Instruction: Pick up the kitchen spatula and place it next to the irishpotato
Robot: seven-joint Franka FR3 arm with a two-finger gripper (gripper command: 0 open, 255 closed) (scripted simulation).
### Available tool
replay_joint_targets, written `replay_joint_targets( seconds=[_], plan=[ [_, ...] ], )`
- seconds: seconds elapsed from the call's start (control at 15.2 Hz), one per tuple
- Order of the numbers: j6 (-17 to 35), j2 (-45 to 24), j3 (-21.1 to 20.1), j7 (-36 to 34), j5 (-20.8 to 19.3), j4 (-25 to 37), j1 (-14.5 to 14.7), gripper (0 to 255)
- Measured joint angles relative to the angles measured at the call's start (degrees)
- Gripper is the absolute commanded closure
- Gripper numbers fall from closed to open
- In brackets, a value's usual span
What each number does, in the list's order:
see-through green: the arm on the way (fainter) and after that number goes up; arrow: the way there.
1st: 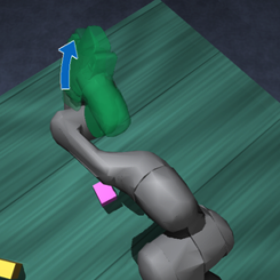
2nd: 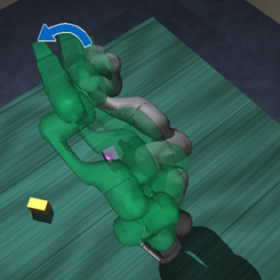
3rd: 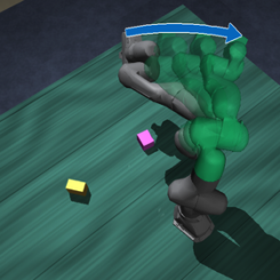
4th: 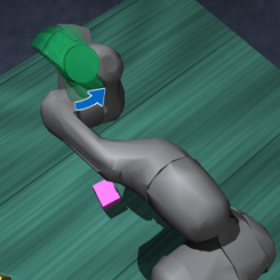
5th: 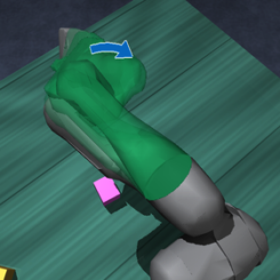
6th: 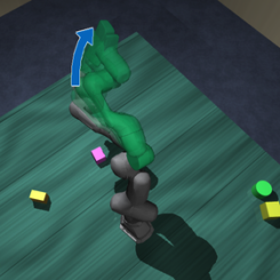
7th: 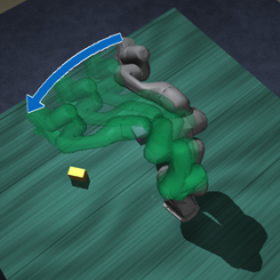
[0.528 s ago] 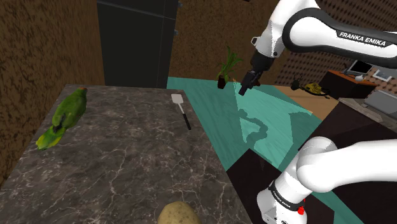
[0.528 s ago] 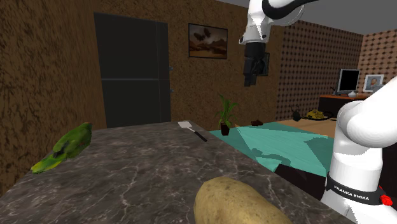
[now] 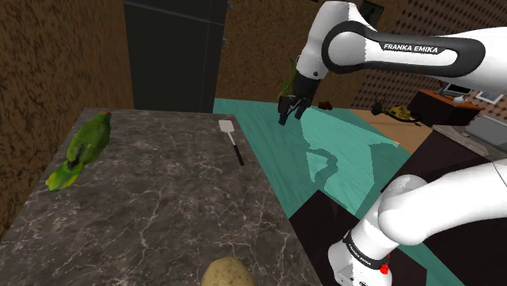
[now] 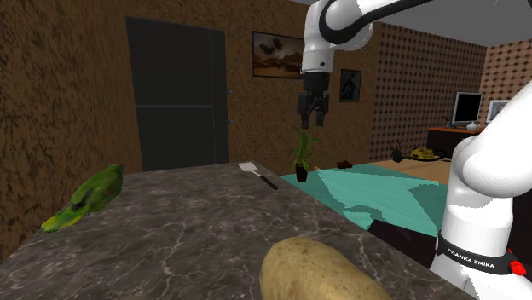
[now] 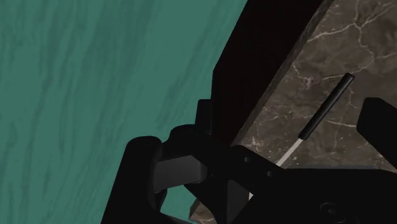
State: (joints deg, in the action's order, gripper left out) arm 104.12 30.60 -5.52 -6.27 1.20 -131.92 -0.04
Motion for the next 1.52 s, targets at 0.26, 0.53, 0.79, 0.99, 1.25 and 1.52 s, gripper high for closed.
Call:
replay_joint_targets(
  seconds=[0.26,0.53,0.79,0.99,1.25,1.52],
  plan=[
    [3.3,-9.2,-2.94,-8.05,0.88,4.45,-0.71,0],
    [5.98,-18.06,-4.69,-15.29,0.85,9.22,-1.48,0],
    [7.87,-27.99,-5.84,-22.63,0.19,15.81,-1.72,0],
    [8.88,-34.73,-5.92,-27.46,-0.31,20.52,-1.68,0],
    [9.92,-40.21,-5.77,-30.84,-0.78,24.28,-1.4,0],
    [12.69,-41.39,-5.73,-31.19,-0.97,22.64,-1.31,0]
  ],
)
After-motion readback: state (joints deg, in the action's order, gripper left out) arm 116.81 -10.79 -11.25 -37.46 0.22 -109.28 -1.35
